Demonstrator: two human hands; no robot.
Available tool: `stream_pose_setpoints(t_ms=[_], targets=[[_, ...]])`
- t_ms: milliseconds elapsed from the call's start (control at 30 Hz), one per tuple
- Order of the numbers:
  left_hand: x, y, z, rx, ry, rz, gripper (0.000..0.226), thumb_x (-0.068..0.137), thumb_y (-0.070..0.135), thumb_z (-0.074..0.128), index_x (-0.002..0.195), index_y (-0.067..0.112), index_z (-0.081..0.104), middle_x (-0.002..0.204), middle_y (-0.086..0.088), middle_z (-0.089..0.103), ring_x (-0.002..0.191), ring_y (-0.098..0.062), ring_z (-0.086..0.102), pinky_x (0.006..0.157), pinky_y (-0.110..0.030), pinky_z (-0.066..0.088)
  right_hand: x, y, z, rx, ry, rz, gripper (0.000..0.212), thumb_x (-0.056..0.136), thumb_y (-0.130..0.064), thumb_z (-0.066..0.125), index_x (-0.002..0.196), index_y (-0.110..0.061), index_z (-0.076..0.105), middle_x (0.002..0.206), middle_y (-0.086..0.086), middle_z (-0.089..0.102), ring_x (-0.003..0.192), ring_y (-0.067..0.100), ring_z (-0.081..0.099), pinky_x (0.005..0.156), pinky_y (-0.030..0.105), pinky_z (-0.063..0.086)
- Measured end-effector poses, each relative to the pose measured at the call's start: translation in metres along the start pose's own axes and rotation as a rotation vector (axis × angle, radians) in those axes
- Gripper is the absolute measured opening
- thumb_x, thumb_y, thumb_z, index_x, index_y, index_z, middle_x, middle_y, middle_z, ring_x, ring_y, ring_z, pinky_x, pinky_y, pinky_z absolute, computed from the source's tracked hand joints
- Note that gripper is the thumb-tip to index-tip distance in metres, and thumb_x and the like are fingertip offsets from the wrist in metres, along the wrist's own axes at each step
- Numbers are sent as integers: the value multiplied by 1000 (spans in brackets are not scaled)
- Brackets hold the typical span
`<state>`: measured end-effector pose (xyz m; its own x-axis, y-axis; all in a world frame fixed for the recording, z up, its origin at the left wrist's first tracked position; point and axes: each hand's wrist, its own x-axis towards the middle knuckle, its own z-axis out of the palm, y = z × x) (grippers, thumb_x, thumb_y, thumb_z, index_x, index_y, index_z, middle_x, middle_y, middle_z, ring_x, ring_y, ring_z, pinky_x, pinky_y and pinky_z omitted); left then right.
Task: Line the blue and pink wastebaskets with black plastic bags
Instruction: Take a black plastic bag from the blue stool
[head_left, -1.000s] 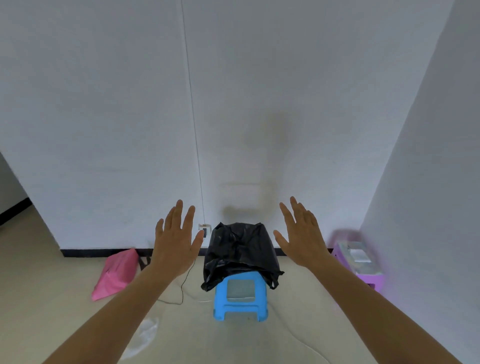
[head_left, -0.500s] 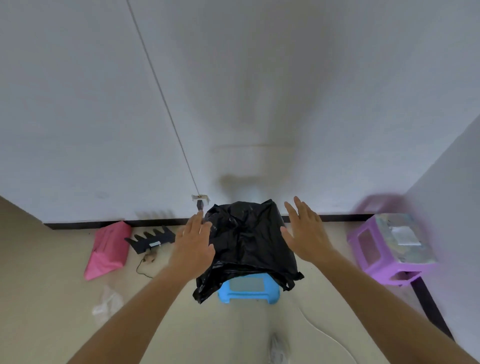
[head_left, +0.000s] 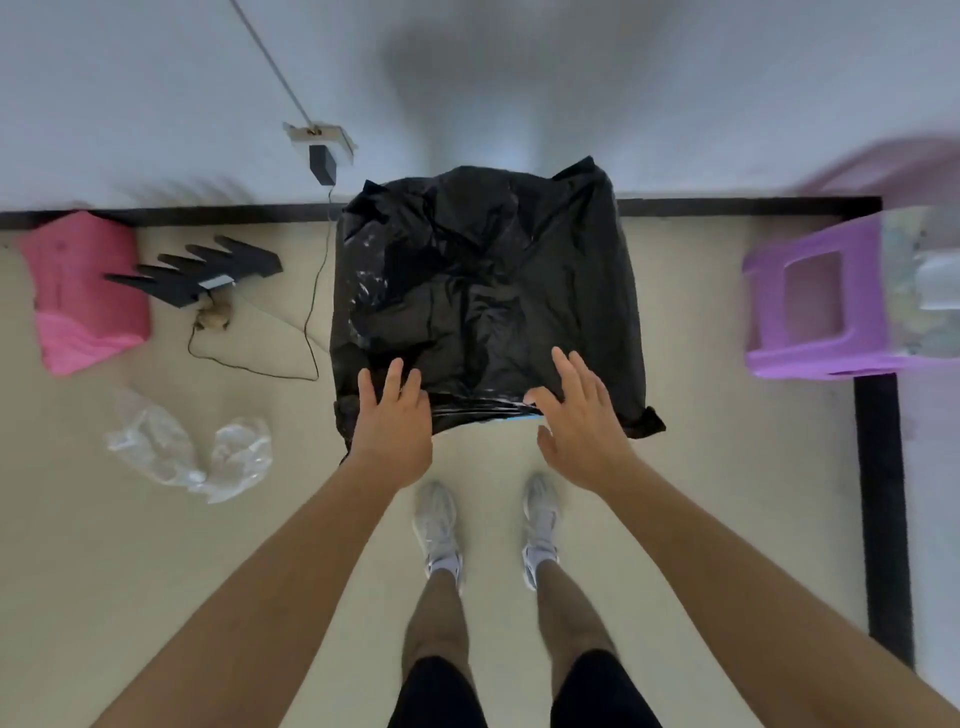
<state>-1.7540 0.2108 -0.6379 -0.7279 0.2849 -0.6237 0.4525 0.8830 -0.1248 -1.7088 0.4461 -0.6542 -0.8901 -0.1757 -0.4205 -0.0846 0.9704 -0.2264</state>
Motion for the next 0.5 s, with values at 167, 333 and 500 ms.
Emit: stream_pose_setpoints(t_ms=[167, 333, 500], targets=[[-9, -14, 4, -188, 121, -41, 53, 97, 26, 41, 146, 7, 33, 155, -8, 32, 141, -26, 29, 116, -52, 21, 4, -9, 12, -67, -138, 77, 51, 99, -20, 44, 149, -20, 36, 156, 8, 36, 148, 30, 21, 121, 44, 14], [-34, -42, -46, -503, 430, 5, 41, 93, 14, 55, 131, -1, 54, 140, -15, 53, 123, -31, 53, 100, -44, 44, 8, -23, -43, 72, -18, 195, 74, 88, -55, 58, 150, -22, 33, 136, 1, 57, 123, 25, 53, 105, 40, 38], [-65, -53, -92, -624, 636, 187, 35, 86, -1, 64, 121, -5, 61, 127, -18, 61, 112, -32, 61, 96, -42, 50, -1, -74, -70, 215, 51, 263, 76, 83, -65, 59, 143, -21, 42, 136, 0, 53, 125, 25, 50, 97, 41, 43]])
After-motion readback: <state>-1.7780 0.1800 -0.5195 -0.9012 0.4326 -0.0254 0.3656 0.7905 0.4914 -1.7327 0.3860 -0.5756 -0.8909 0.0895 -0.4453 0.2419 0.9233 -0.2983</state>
